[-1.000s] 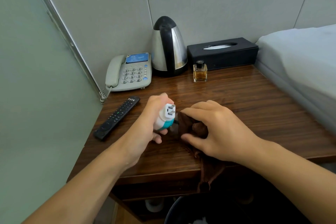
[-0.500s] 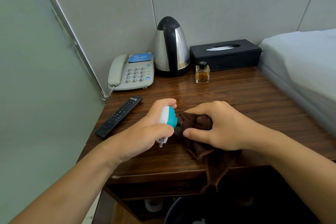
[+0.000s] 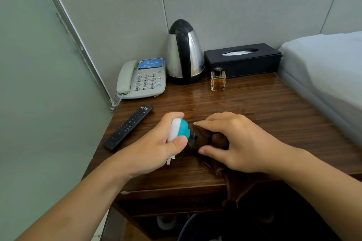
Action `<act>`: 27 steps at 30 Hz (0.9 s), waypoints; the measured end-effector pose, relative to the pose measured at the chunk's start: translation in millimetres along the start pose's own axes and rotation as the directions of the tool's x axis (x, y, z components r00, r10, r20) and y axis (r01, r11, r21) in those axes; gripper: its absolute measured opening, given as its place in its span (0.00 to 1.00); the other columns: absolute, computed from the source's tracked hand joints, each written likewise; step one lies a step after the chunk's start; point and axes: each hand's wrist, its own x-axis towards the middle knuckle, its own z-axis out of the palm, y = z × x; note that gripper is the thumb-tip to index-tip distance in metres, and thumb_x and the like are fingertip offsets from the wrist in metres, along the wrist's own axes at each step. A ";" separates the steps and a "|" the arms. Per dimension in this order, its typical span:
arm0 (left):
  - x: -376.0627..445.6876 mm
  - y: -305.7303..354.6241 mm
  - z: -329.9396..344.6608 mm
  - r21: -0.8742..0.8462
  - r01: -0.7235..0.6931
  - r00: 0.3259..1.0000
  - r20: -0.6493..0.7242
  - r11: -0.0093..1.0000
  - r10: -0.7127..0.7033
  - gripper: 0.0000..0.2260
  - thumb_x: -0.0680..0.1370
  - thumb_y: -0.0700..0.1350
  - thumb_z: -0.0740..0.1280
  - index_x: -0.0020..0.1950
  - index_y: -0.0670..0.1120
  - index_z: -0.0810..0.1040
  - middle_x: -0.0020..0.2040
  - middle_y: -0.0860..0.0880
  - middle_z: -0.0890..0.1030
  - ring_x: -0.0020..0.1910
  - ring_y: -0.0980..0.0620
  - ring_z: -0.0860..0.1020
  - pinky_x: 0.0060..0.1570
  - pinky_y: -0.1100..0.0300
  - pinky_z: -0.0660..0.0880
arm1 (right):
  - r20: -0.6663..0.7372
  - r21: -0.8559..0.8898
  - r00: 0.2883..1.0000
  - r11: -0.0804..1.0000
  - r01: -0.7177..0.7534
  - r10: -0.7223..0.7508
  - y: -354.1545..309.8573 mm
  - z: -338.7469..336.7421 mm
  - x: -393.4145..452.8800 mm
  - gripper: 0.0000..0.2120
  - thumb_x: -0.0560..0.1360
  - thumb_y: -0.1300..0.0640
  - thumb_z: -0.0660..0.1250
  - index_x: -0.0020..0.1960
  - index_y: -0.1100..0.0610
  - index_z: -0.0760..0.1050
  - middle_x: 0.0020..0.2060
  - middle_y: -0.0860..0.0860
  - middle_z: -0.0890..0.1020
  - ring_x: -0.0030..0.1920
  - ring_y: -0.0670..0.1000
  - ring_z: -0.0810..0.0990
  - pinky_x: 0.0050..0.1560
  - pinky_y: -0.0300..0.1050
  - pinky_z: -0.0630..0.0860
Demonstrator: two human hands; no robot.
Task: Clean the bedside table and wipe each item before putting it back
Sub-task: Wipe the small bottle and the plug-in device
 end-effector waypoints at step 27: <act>60.8 58.9 -7.6 0.165 -0.191 0.907 -0.346 0.968 0.238 0.33 0.77 0.44 0.75 0.76 0.62 0.65 0.64 0.61 0.73 0.62 0.61 0.74 0.61 0.61 0.72 | -0.115 -0.119 0.927 0.921 -0.371 0.358 28.3 -83.2 -26.8 0.14 0.75 0.48 0.75 0.61 0.44 0.82 0.54 0.42 0.80 0.56 0.47 0.78 0.59 0.46 0.77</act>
